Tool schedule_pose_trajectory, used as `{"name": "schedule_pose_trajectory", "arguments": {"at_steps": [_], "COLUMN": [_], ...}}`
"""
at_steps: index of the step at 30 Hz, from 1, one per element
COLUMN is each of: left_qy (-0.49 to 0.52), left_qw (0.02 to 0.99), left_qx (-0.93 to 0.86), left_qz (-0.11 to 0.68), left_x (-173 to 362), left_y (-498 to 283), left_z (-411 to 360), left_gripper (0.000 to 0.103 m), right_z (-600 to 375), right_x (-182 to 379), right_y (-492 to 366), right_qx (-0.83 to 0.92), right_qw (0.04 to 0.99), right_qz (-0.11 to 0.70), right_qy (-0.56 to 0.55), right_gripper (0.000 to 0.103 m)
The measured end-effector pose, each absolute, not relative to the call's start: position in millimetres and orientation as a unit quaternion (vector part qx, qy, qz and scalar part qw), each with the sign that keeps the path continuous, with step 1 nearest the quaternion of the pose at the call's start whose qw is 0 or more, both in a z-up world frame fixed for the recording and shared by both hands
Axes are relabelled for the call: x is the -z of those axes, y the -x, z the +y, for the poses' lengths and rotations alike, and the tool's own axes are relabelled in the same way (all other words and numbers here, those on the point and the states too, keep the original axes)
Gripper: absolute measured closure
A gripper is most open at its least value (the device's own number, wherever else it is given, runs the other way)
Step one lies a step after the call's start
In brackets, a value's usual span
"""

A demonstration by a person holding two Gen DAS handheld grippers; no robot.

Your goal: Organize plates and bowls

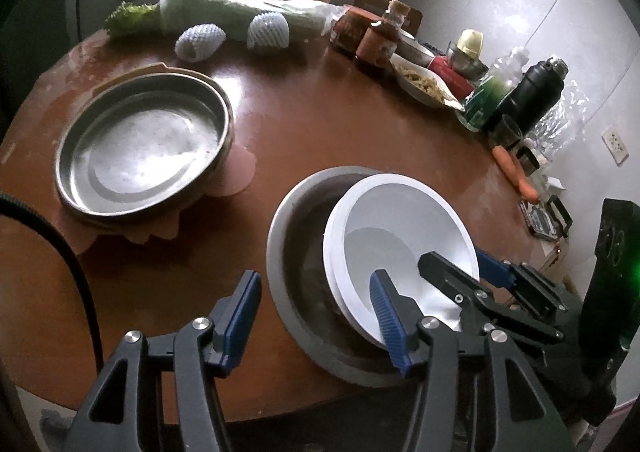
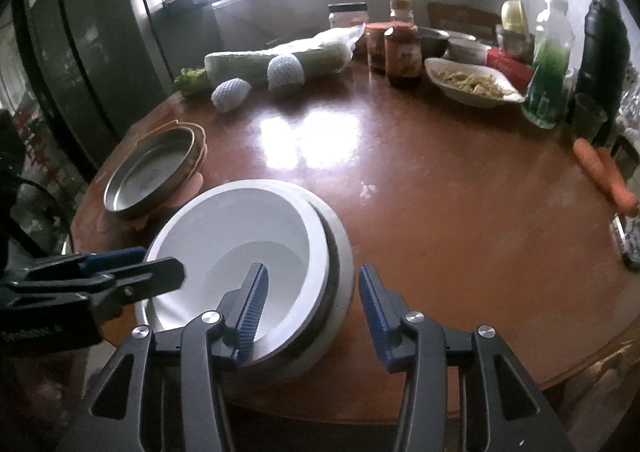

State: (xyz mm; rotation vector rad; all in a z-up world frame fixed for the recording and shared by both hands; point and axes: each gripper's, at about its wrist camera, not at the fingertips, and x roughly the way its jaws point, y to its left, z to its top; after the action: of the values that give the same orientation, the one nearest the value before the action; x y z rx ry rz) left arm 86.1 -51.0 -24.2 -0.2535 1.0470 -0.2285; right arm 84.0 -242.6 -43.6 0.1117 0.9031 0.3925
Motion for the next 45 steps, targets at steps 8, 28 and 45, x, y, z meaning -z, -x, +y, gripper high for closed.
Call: {"name": "schedule_pose_trajectory", "arguments": {"at_steps": [8,28,45], "left_qy": [0.144,0.146,0.145], "left_qw": [0.839,0.851,0.883], "left_qx": [0.125,0.124,0.101], "left_qz": [0.509,0.489,0.434], "left_x": [37,22,-22], "left_y": [-95,-88,-75], "left_z": [-55,-48,-13], "left_gripper": [0.048,0.050,0.050], "right_z": [-243,-238,-207], "right_x": [52,43,0], "right_y": [-92,-90,-93], "right_qx": [-0.199,-0.208,-0.232], "right_qw": [0.867,0.871,0.886], "right_qz": [0.451,0.439,0.395], "right_qy": [-0.080,-0.079,-0.069], "right_gripper": [0.053,0.058,0.059]}}
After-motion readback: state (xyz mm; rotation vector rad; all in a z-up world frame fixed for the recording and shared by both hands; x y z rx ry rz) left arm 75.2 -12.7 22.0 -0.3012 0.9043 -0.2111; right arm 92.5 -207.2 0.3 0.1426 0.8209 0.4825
